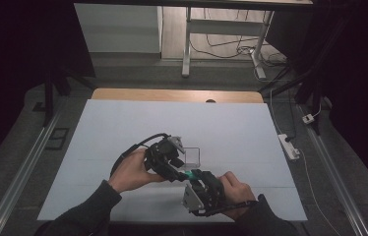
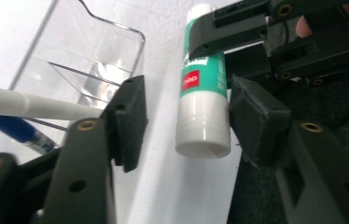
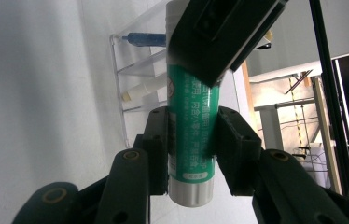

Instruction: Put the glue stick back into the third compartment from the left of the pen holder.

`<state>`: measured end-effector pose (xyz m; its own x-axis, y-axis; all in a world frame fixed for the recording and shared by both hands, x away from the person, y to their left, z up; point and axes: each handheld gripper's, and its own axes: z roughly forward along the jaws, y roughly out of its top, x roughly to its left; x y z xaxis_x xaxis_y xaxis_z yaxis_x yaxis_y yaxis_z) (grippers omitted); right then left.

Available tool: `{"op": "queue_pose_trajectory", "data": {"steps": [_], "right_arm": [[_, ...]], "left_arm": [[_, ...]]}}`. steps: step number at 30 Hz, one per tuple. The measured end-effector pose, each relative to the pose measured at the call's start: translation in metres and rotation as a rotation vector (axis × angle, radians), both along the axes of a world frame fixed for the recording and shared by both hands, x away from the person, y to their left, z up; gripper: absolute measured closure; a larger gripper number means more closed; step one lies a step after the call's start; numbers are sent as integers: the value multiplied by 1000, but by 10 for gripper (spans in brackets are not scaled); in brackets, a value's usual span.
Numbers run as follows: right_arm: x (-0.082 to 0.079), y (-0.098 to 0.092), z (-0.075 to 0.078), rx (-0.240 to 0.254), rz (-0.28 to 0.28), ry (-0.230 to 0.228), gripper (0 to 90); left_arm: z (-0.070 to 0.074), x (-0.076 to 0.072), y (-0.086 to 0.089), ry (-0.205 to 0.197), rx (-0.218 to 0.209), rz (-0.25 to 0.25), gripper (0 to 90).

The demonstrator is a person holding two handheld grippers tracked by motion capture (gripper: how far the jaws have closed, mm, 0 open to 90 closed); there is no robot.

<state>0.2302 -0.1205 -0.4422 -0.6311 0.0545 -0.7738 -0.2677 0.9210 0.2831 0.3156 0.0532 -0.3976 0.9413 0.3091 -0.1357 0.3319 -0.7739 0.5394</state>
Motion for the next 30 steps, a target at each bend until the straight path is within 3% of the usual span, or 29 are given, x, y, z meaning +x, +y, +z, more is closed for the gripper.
{"op": "queue_pose_trajectory", "data": {"steps": [4,14,30], "right_arm": [[1,-1,1,-1,-5,19,661],[6,-6,3,21,-32,65,661],[16,-13,9,100,-65,150,661]], "left_arm": [[2,-3,7,-49,-35,16,372],[0,-7,23,-110,-87,76,211],[-9,-16,54,-96,-153,140,22]]}}
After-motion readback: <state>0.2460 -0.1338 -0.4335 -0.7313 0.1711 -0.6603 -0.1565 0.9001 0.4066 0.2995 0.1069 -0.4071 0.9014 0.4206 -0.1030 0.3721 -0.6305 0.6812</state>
